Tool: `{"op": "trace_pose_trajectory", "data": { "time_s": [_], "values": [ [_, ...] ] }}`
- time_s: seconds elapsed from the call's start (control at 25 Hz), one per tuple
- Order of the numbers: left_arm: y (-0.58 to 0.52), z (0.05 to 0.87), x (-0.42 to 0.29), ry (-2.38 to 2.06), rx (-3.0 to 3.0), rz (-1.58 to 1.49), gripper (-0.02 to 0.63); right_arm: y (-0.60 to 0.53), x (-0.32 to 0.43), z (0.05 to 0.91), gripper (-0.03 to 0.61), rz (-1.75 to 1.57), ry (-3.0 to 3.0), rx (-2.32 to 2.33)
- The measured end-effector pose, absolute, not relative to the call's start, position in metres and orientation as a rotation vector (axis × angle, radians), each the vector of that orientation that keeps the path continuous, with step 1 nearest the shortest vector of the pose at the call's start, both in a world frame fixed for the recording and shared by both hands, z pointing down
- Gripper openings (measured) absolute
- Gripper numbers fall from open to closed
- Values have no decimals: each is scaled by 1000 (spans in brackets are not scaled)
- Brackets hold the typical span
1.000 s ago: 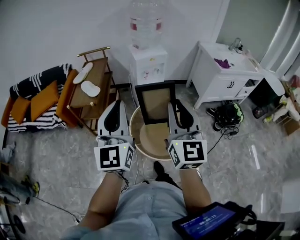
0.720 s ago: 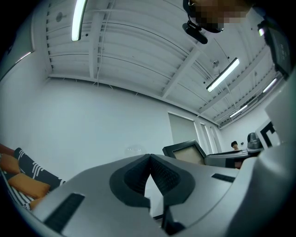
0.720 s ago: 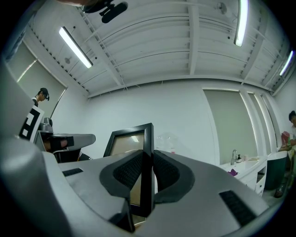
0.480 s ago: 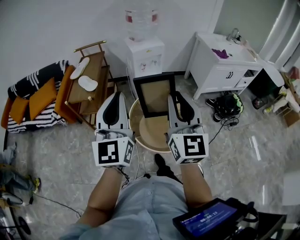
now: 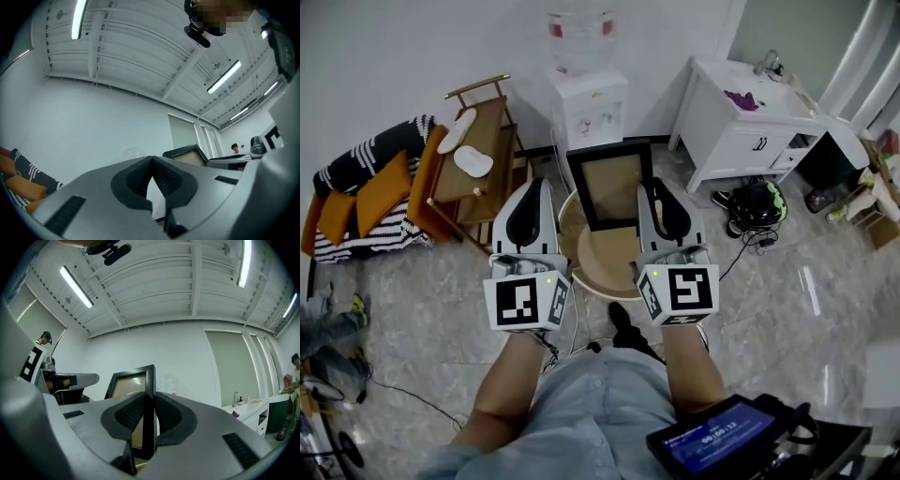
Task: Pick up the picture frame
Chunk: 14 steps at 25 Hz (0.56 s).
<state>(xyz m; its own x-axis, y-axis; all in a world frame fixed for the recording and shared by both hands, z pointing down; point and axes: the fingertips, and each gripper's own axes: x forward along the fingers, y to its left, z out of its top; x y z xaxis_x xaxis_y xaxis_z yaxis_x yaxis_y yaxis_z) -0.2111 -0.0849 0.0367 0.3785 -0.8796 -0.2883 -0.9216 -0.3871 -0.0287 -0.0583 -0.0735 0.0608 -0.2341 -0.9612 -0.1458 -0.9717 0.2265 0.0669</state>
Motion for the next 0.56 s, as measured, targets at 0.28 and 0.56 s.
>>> {"op": "trace_pose_trajectory", "data": {
  "time_s": [0.28, 0.56],
  "values": [
    [-86, 39, -209, 1617, -2459, 338, 11, -74, -57, 63, 83, 214, 2402, -1904],
    [-107, 46, -207, 1616, -2468, 334, 11, -94, -55, 70, 83, 209, 2402, -1915]
  ]
}}
